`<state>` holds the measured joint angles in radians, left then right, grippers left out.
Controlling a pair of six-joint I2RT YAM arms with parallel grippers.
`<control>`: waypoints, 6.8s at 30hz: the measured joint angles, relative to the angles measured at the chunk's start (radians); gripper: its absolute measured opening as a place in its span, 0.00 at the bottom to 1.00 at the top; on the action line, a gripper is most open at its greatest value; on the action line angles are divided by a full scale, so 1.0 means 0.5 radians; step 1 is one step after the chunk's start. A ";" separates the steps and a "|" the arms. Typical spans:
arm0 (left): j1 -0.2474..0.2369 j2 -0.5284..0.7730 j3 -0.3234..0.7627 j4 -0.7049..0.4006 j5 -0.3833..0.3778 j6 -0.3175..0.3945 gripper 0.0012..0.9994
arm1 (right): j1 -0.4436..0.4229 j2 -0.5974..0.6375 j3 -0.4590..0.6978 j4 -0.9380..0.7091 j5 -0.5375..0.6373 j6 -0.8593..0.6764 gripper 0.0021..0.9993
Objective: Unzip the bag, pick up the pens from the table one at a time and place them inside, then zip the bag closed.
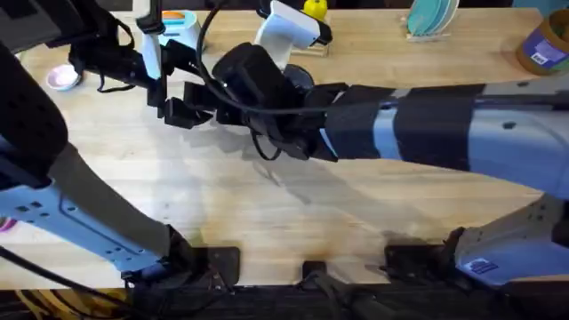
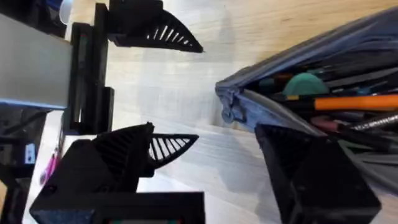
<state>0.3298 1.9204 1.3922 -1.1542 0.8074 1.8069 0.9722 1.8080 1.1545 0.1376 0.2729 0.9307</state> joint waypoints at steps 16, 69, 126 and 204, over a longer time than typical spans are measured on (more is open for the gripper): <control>0.000 0.000 0.000 0.005 0.000 0.000 0.99 | -0.090 0.195 0.000 0.281 0.000 0.040 0.75; -0.057 0.000 0.000 0.003 0.049 0.000 0.99 | -0.288 0.028 0.382 -0.621 -0.594 -0.624 0.03; -0.270 0.137 0.000 0.089 0.345 -0.300 0.56 | -0.367 0.028 0.385 -0.459 -0.614 -0.638 0.03; -0.273 0.137 0.000 0.124 0.314 -0.318 0.04 | -1.604 -0.542 0.404 -1.404 -0.515 -1.307 0.91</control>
<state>0.1932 1.9888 1.3922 -1.0920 0.9642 1.6478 0.1699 1.5372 1.3567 -0.5644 0.0154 0.2774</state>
